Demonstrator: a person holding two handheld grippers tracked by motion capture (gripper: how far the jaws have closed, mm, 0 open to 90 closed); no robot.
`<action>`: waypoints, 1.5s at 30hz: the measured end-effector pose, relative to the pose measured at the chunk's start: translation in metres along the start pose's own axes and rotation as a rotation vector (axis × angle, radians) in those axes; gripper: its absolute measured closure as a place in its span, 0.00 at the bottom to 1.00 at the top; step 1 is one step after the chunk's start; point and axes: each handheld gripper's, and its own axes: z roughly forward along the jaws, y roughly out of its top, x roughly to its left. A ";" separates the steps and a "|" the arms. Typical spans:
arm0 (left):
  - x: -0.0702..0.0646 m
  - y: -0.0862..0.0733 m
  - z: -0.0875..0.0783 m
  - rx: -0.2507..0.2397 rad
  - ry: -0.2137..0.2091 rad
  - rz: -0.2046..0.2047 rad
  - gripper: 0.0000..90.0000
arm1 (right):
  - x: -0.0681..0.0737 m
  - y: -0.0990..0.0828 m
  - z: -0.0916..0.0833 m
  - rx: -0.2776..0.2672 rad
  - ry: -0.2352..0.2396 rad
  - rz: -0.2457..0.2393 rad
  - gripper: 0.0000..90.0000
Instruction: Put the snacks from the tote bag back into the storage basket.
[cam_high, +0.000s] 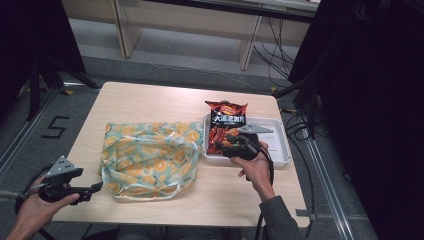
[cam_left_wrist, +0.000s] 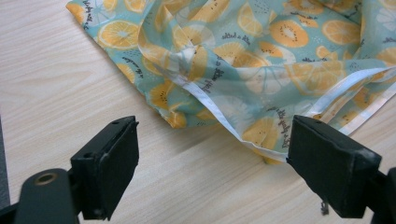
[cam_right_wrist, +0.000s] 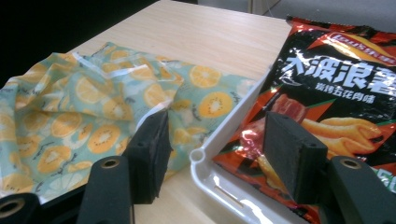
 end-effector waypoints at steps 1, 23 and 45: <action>0.000 0.000 0.000 0.004 0.001 0.005 0.18 | 0.001 -0.001 -0.001 0.005 0.002 -0.007 0.47; 0.000 0.002 0.001 -0.019 -0.004 0.061 0.18 | 0.019 -0.024 -0.001 0.057 0.051 -0.015 0.42; 0.002 0.002 0.000 -0.007 -0.003 0.114 0.18 | 0.037 -0.045 -0.006 0.130 0.080 -0.075 0.36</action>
